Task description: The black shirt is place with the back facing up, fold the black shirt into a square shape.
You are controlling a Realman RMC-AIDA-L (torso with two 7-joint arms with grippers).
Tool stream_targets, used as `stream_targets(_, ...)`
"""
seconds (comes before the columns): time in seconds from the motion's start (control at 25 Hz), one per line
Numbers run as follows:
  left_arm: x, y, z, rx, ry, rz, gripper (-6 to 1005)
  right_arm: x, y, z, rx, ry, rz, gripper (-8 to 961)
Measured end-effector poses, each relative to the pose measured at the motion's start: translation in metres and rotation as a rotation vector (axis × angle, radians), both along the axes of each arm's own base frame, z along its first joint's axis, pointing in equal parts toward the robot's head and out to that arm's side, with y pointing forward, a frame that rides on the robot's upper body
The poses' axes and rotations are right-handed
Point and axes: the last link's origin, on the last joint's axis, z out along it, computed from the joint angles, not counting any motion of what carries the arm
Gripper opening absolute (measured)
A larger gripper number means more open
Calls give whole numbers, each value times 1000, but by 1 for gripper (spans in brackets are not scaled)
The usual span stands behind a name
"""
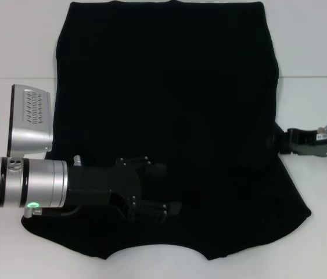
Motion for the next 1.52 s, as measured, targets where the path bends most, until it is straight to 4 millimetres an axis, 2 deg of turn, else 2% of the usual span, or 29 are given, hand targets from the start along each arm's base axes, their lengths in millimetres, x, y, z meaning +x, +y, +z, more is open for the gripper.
stream_targets(0.4, 3, 2, 1, 1, 0, -6, 933, 3, -6, 0, -38, 1, 1, 448)
stream_targets(0.96, 2, 3, 1, 7, 5, -9, 933, -9, 4, -19, 34, -1, 6, 446)
stream_targets(1.52, 0, 2, 1, 8, 7, -3, 933, -10, 10, -16, 86, -7, 19, 444)
